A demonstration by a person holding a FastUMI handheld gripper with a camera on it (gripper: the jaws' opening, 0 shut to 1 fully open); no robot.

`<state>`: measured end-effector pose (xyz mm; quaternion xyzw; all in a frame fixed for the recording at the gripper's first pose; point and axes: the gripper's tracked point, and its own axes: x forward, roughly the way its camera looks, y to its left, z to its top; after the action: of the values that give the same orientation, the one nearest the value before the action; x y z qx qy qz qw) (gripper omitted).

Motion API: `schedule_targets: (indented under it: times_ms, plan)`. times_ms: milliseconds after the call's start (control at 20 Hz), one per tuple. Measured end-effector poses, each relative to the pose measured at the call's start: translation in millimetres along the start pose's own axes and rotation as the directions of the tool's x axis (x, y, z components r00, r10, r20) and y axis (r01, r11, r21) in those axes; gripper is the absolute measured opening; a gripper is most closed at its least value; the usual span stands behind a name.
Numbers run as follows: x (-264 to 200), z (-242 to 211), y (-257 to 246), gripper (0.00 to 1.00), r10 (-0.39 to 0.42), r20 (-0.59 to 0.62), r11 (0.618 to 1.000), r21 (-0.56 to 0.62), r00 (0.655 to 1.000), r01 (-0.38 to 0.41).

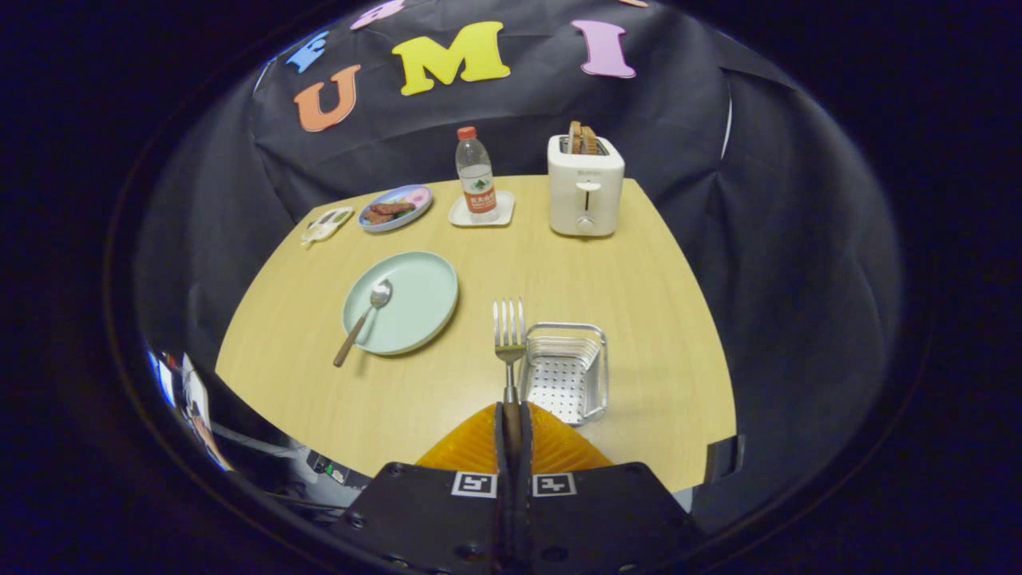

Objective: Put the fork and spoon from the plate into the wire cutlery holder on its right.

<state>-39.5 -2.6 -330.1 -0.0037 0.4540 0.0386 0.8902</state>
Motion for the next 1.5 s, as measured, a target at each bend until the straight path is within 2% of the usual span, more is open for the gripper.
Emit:
schedule_targets:
  times_ms: [150, 400, 500, 600, 750, 900, 1050, 1200, 1350, 1500]
  plan:
    - [-7, -12, -17, 0.02, -0.036, -0.065, 0.999, -0.005, 0.997, 0.036]
    - [-8, -15, -31, 0.02, -0.025, -0.252, 0.999, 0.018, 0.967, 0.03]
    - [-11, -18, -35, 0.04, -0.008, -0.348, 0.997, 0.068, 0.938, 0.034]
    - [-13, -22, -29, 0.05, 0.061, -0.445, 0.989, 0.149, 0.894, 0.007]
    - [-2, -7, -35, 0.05, 0.04, -0.456, 0.99, 0.141, 0.889, 0.028]
    - [3, 7, -36, 0.1, 0.011, -0.456, 0.99, 0.127, 0.89, 0.053]
    - [8, 18, -31, 0.07, 0.004, -0.437, 0.993, 0.11, 0.9, 0.049]
    - [12, 31, -18, 0.25, 0.008, -0.4, 0.996, 0.087, 0.916, 0.03]
    - [15, 35, -3, 0.35, 0.024, -0.36, 0.997, 0.076, 0.933, 0.004]
    - [21, 40, 14, 0.52, 0.035, -0.307, 0.998, 0.068, 0.951, -0.015]
